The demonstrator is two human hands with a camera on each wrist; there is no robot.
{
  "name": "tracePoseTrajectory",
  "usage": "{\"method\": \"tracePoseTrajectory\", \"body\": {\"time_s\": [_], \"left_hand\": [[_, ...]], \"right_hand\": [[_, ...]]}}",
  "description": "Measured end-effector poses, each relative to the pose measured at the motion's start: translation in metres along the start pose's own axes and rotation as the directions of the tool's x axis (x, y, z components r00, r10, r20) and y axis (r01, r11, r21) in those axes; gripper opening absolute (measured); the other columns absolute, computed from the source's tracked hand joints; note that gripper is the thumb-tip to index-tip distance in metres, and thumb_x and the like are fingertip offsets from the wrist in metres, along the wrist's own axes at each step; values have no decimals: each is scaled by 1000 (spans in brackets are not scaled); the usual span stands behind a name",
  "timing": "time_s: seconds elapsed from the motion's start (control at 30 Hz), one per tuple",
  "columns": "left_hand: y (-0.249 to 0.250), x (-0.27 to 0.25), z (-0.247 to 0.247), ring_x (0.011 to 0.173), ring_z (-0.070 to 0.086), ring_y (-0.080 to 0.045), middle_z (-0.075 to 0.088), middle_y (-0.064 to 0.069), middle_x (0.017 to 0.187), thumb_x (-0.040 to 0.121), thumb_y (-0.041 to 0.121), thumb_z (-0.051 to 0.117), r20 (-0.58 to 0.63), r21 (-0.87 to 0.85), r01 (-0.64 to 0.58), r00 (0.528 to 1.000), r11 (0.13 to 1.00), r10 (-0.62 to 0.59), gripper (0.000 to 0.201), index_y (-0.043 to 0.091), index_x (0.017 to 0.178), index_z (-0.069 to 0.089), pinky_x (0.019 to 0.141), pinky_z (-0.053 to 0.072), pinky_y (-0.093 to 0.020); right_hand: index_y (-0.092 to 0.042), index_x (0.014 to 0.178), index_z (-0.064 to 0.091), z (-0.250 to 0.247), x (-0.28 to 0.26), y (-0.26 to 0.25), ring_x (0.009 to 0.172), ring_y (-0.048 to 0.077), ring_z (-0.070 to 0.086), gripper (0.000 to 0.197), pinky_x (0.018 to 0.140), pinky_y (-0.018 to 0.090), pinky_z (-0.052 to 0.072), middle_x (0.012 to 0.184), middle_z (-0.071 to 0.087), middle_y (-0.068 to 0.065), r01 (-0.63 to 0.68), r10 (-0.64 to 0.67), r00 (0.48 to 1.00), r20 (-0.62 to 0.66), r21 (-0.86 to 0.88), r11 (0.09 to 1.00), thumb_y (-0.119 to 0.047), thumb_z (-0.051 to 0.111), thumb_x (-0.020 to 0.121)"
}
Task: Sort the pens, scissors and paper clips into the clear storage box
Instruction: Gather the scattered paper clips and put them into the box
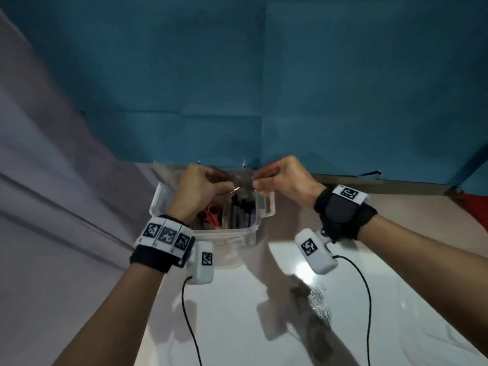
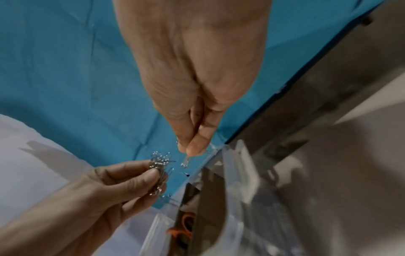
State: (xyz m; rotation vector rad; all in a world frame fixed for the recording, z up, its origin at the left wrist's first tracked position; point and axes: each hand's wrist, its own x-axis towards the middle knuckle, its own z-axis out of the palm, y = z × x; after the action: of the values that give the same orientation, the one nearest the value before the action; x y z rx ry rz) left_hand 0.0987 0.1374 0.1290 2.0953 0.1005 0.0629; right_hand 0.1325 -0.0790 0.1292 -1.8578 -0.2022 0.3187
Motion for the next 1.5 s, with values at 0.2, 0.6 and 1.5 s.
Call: {"method": "tracePoseTrajectory", "body": {"time_s": [0.2,0.6,1.5], "left_hand": [[-41,55,-25,77,72,-12,77,-13,94,85,7,74,-110,185,173,982,967,-155,17,4,102,78,59,54,-16],[-34,63,-4,106,71,-24,76,-10,112,88,3,65,-97,464,102,993,880,-63,24,14,103,80,95,55,-30],[-112,-190,223,106,49,-24,52,-3,118,94,12,51,532,432,-435,830,790,167,26,12,118,60,91,47,-40]], "right_hand": [[10,93,73,67,71,-23,71,28,67,18,73,39,62,88,72,24,-21,21,998,-67,-6,1000,9,77,76],[-2,91,78,59,73,-9,85,28,73,18,67,30,58,89,76,17,-2,6,1000,9,-396,918,4,64,80],[-10,115,59,-1,-200,213,103,18,44,22,87,31,43,111,48,2,234,103,924,367,-761,605,-20,48,97]]}}
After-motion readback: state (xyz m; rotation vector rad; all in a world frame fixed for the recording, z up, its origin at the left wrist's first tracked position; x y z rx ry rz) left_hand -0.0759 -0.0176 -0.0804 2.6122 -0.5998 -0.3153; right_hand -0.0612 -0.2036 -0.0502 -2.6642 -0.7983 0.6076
